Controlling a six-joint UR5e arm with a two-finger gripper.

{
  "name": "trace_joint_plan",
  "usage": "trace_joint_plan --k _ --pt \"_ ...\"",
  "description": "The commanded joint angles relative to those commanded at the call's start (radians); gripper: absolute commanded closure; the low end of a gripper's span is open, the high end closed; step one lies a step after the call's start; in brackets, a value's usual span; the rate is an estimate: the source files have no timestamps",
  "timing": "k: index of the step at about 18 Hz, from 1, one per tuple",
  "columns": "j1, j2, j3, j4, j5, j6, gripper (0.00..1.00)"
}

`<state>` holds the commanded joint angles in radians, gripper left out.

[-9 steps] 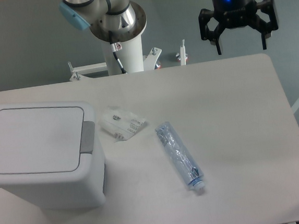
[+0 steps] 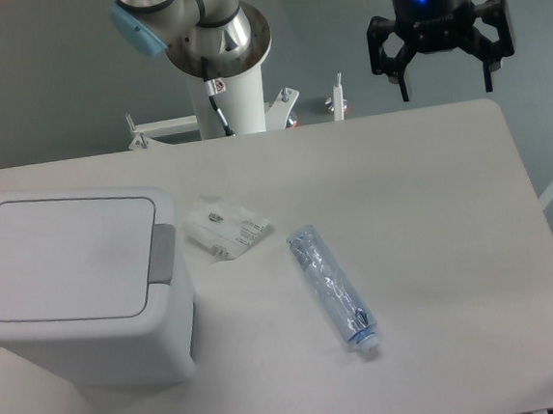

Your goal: Open the trash can

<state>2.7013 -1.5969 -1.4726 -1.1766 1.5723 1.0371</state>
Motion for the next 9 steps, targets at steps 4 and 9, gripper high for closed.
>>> trace_joint_plan --k 4,9 --pt "-0.003 -0.005 0.0 0.028 -0.003 -0.081 0.0" --pt "-0.026 -0.017 0.006 0.061 -0.003 -0.241 0.0"
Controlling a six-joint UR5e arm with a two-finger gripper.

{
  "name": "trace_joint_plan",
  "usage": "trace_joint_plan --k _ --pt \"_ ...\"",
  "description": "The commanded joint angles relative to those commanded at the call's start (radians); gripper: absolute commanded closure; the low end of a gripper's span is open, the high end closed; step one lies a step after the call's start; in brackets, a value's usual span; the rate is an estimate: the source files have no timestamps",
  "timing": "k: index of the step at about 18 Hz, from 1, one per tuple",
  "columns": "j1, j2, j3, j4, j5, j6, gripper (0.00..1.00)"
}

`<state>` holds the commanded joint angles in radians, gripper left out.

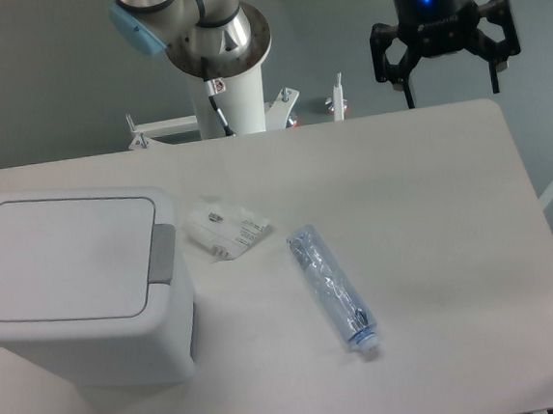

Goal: Open the trash can
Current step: 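Move the gripper down toward the grey button on the trash can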

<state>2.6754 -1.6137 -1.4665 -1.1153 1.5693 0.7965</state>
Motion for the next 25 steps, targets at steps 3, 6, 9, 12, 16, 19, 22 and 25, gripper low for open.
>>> trace_joint_plan --k 3,6,9,12,16,19,22,25 --pt "-0.038 -0.014 0.011 0.017 0.0 -0.112 0.0" --pt "-0.081 -0.032 0.021 0.023 0.0 -0.23 0.0" --pt "-0.132 -0.044 0.025 0.041 0.0 -0.301 0.0" --pt "-0.193 -0.075 0.035 0.074 0.0 -0.393 0.0" --pt "-0.291 -0.14 0.078 0.101 0.0 -0.601 0.0" --pt "-0.342 -0.153 0.078 0.101 -0.029 -0.712 0.0" --pt "-0.364 -0.156 0.061 0.101 -0.126 -0.772 0.0" --pt "-0.368 -0.155 0.046 0.1 -0.16 -0.796 0.0"
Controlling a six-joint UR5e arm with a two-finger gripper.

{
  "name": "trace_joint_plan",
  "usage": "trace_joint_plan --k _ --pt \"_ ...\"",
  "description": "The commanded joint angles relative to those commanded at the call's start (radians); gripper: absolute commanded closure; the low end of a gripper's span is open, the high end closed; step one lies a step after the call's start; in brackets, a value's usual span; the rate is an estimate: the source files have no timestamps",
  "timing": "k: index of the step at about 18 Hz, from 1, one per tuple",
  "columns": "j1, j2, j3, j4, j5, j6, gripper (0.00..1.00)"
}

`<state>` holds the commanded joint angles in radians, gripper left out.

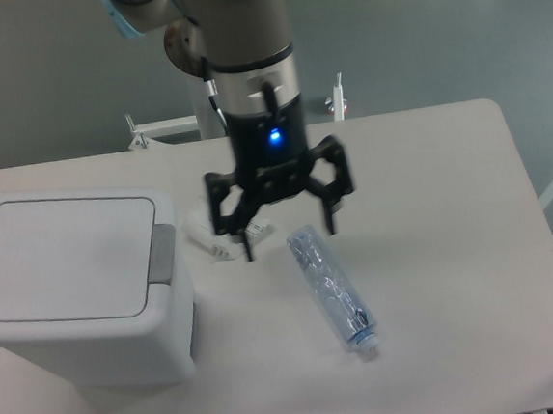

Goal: Open the trash can
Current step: 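Move the gripper down toward the grey button on the trash can, then press the gripper fingertip down on the trash can's grey button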

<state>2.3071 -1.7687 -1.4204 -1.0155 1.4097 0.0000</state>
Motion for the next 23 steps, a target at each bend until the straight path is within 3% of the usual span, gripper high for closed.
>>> trace_joint_plan --k 8,23 --pt "-0.057 0.014 -0.057 0.0 0.0 -0.002 0.0" --pt "-0.066 0.012 -0.074 0.0 0.002 -0.045 0.0"
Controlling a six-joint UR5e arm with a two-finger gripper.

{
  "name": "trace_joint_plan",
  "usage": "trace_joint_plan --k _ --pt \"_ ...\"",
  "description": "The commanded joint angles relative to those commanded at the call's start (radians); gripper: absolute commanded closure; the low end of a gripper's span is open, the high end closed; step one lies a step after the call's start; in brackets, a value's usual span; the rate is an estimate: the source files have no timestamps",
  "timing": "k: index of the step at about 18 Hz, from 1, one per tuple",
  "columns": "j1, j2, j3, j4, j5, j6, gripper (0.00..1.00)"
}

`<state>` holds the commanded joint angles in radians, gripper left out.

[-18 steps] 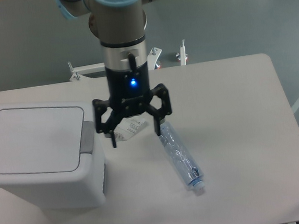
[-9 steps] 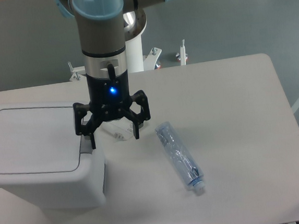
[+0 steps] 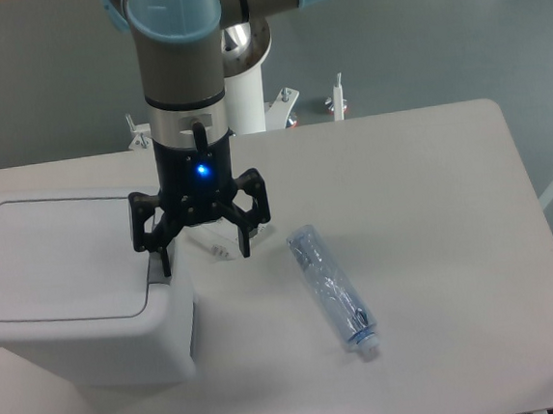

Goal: Open the trash can
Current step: 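Press the gripper fingertip down on the trash can's grey button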

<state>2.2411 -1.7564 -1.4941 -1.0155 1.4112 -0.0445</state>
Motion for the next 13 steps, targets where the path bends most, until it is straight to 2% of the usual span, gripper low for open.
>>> trace_joint_plan --k 13 --pt "0.0 -0.005 -0.008 0.002 0.003 0.0 0.0"
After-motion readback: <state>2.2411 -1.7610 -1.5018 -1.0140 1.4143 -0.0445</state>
